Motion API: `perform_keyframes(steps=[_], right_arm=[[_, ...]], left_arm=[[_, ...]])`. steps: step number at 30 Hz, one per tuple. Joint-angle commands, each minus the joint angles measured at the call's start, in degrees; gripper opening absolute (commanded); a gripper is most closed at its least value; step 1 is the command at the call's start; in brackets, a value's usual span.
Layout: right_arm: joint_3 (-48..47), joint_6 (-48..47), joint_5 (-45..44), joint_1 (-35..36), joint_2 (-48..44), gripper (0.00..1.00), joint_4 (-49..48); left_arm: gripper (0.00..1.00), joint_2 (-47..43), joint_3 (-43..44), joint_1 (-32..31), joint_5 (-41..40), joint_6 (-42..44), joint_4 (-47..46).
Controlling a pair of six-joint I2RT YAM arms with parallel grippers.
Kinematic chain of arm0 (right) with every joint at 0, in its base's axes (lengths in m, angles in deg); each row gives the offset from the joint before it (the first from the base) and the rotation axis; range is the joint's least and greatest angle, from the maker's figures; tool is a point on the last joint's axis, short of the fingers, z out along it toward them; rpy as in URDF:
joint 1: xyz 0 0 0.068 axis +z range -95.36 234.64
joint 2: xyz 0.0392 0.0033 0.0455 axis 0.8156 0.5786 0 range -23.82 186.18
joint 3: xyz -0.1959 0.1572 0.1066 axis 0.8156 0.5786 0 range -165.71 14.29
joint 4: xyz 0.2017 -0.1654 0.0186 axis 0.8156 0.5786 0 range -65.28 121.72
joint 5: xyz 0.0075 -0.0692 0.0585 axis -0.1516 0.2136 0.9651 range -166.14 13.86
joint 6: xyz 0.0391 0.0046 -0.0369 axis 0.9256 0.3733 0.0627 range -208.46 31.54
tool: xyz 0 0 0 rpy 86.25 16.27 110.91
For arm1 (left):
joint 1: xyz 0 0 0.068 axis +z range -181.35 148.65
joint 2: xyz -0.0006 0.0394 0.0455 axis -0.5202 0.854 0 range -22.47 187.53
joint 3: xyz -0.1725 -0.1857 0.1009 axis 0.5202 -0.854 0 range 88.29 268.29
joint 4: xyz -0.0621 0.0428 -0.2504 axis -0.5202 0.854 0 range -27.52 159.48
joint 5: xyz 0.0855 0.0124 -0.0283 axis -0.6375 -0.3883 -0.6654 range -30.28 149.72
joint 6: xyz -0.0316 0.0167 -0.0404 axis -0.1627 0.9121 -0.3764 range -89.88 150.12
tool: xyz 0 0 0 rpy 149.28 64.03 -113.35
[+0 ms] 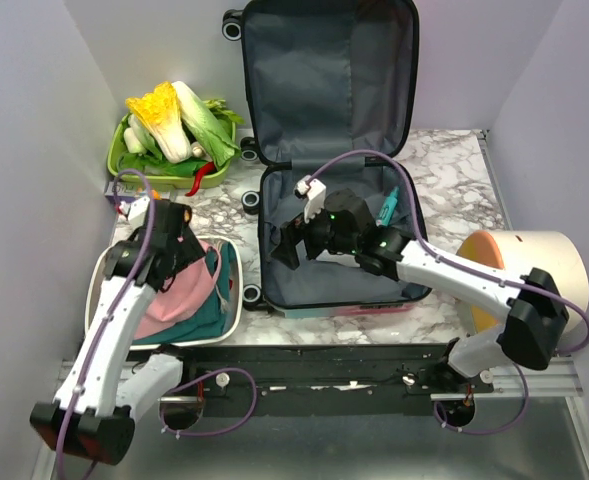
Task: Open, take out, and arrange the luggage
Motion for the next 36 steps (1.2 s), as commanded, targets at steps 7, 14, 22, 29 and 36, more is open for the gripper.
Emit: perform_keyframes(steps=[7, 14, 22, 29, 36], right_arm=[[2.1, -0.4, -14.1, -7.6, -12.5, 1.0, 3.2], [3.7, 0.8, -14.9, -17.2, -14.9, 1.0, 6.6], [2.7, 2.7, -16.1, -24.4, -11.9, 1.0, 13.5], [1.4, 0.9, -21.9, -31.5, -12.9, 1.0, 19.5], [-3.5, -1.9, -25.6, -41.8, -16.5, 1.0, 26.3]], left_arm=[[0.99, -1.3, 14.3, -1.5, 23.9, 6.1, -16.9], [0.99, 16.8, 22.6, -13.7, 20.0, 8.5, -25.9], [0.99, 33.8, 30.2, -15.6, 23.8, 12.2, -29.7], [0.99, 46.4, 41.2, -17.0, 27.7, 16.1, -26.4], [0.99, 53.7, 48.7, -17.8, 29.2, 18.7, -25.7]])
